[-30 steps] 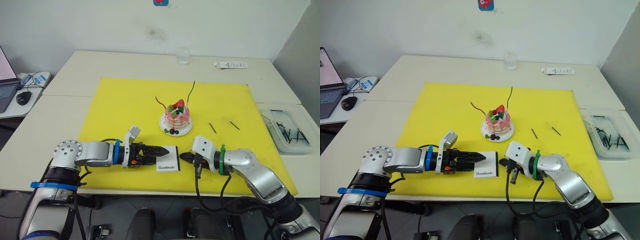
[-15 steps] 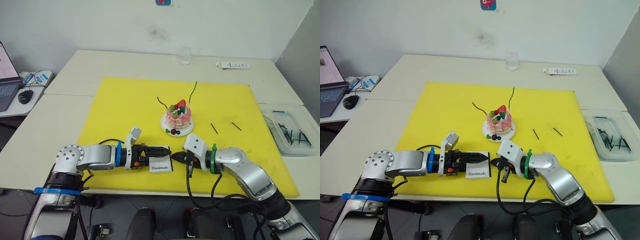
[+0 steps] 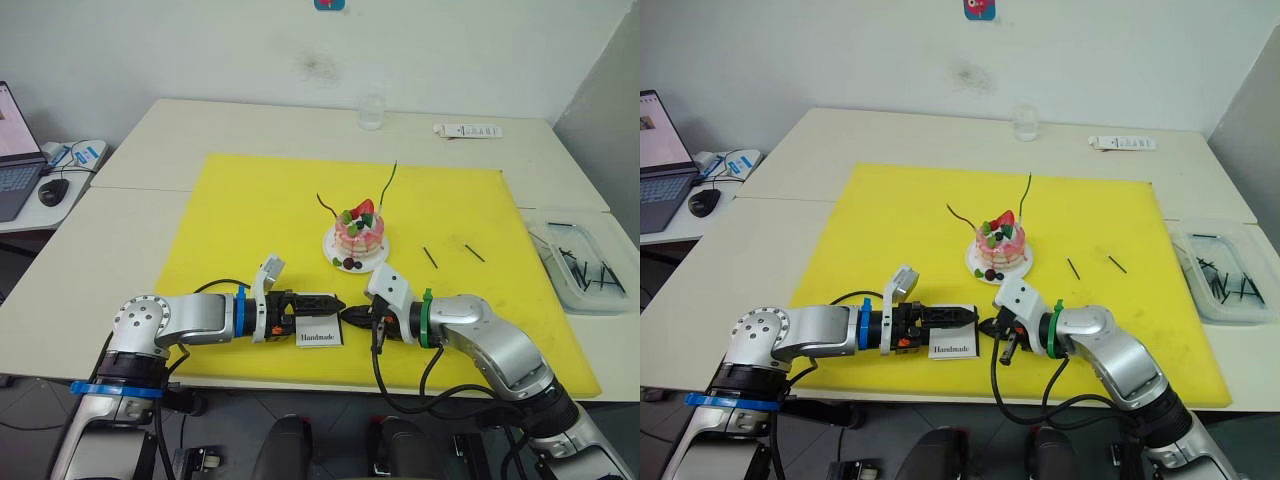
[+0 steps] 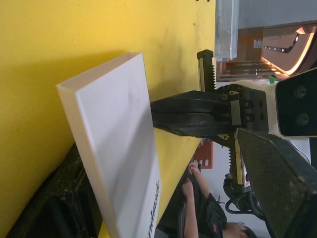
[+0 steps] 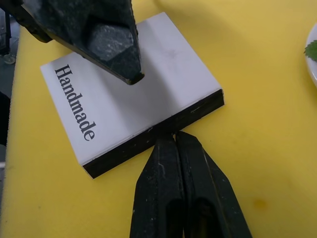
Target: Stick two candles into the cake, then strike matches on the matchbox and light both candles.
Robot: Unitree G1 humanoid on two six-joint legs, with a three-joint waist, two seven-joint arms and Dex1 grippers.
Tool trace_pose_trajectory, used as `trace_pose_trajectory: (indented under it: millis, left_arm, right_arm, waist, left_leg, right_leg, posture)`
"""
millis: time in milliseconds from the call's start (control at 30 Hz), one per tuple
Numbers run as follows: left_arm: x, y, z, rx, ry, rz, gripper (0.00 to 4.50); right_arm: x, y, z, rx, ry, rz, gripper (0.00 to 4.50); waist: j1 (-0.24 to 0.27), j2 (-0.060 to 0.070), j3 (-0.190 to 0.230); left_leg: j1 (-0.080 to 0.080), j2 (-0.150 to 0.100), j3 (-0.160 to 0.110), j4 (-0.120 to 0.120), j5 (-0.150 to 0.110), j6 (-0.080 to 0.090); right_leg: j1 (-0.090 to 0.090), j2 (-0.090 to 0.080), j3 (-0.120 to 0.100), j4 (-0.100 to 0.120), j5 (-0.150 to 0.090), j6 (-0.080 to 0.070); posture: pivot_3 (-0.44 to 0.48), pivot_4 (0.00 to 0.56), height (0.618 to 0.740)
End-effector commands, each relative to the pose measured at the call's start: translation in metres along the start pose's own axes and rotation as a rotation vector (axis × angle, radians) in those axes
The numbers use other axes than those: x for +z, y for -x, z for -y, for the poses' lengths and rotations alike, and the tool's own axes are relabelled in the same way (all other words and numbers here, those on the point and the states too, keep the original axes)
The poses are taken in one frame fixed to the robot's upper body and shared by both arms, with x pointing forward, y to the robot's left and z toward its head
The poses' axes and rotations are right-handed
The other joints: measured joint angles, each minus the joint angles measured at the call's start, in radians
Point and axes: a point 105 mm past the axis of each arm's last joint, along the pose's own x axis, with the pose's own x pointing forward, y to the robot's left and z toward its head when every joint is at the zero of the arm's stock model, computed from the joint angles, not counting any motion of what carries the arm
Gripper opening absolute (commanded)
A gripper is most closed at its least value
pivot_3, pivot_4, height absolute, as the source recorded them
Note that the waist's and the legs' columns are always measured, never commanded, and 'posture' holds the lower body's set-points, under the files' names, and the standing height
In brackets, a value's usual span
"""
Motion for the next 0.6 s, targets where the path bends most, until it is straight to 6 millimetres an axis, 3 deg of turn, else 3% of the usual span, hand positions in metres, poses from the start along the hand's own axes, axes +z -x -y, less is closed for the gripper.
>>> trace_pose_trajectory:
  millis: [33, 233, 367, 600]
  left_arm:
    - [-0.01, -0.005, 0.0, -0.009, 0.003, -0.036, 4.17]
    - [-0.017, -0.002, -0.011, 0.07, 0.004, -0.046, 4.17]
    - [-0.017, -0.001, -0.014, 0.085, 0.011, -0.026, 3.37]
    - [-0.019, 0.0, -0.015, 0.081, 0.016, -0.021, 1.34]
  right_arm:
    - [0.016, 0.007, 0.004, -0.028, 0.039, 0.049, 0.02]
    - [0.01, 0.022, 0.025, -0.132, 0.034, 0.016, 0.02]
    - [0.008, 0.037, 0.035, -0.205, 0.025, 0.014, 0.0]
    - [0.0, 0.044, 0.022, -0.209, -0.013, 0.015, 0.0]
  waist:
    - [0.0, 0.0, 0.0]
    - [0.0, 0.0, 0.0]
    - [0.0, 0.0, 0.0]
    - [0.001, 0.0, 0.0]
  left_leg:
    - [0.0, 0.0, 0.0, 0.0, 0.0, 0.0]
    - [0.0, 0.0, 0.0, -0.001, 0.0, 0.0]
    - [0.0, 0.001, 0.001, -0.001, 0.0, 0.0]
    - [-0.001, 0.002, 0.0, -0.004, -0.001, 0.0]
  right_leg:
    - [0.0, 0.0, 0.0, 0.0, 0.0, 0.0]
    - [0.0, 0.0, 0.0, -0.001, 0.0, 0.0]
    - [-0.001, 0.0, 0.0, -0.001, 0.0, 0.0]
    - [-0.002, 0.001, 0.0, 0.0, -0.001, 0.001]
  posture:
    - [0.0, 0.15, 0.74]
    - [0.0, 0.15, 0.74]
    - [0.0, 0.15, 0.74]
    - [0.0, 0.15, 0.74]
